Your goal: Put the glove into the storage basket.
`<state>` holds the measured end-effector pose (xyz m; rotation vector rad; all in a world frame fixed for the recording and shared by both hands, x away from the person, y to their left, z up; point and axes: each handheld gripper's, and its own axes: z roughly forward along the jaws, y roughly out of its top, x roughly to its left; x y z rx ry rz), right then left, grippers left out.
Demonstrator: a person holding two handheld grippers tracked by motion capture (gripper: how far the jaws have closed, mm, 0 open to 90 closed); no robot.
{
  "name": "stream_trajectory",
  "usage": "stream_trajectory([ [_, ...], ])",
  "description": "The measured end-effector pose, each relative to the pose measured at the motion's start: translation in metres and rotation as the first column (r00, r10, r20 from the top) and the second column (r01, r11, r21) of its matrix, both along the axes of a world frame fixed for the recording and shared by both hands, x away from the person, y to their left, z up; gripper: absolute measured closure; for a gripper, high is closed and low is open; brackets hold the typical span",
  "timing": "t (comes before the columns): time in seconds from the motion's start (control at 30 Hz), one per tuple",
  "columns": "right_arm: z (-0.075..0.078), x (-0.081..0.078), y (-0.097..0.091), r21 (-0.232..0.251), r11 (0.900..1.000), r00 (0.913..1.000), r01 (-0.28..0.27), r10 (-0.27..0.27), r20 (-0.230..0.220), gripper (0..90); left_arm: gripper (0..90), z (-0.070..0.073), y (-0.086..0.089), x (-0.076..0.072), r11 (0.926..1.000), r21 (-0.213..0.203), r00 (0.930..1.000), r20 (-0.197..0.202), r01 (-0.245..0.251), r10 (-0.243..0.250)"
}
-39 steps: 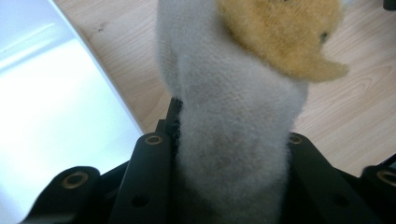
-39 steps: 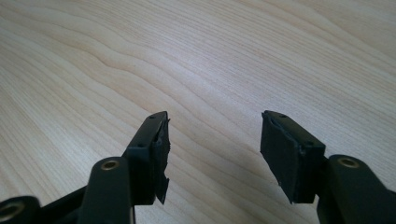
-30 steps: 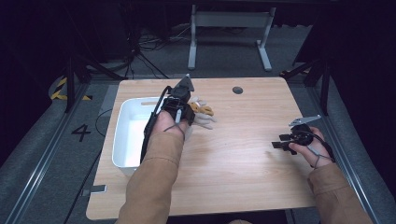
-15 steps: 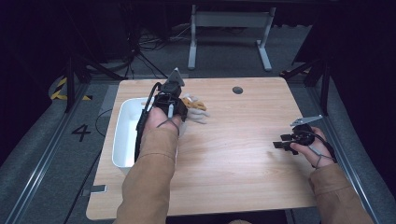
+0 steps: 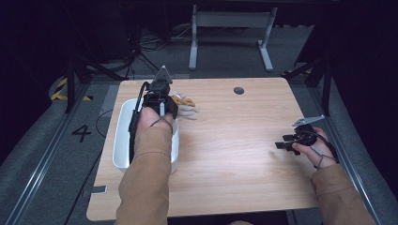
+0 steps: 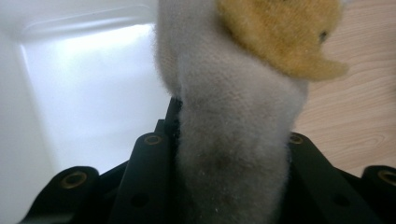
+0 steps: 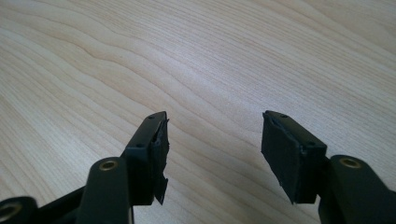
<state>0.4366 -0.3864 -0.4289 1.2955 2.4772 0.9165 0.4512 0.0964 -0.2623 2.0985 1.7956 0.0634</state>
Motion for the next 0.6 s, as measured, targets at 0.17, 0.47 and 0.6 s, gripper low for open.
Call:
stream_trajectory([
  [0.17, -0.001, 0.0, 0.0, -0.001, 1.0, 1.0, 0.0, 0.0, -0.001, 42.1, 69.4, -0.001, 0.01, -0.001, 0.999, -0.01, 0.9991, -0.002, -0.044, 0.044],
  [0.47, -0.002, 0.0, 0.001, -0.004, 1.0, 1.0, 0.006, -0.006, 0.004, 41.0, 68.8, 0.001, 0.025, -0.005, 0.9933, -0.026, 0.9936, 0.012, -0.112, 0.113],
  [0.6, -0.002, 0.0, 0.0, -0.001, 1.0, 1.0, 0.005, -0.005, 0.005, 41.0, 68.9, -0.001, 0.032, -0.006, 0.9888, -0.04, 0.9894, 0.012, -0.144, 0.145],
])
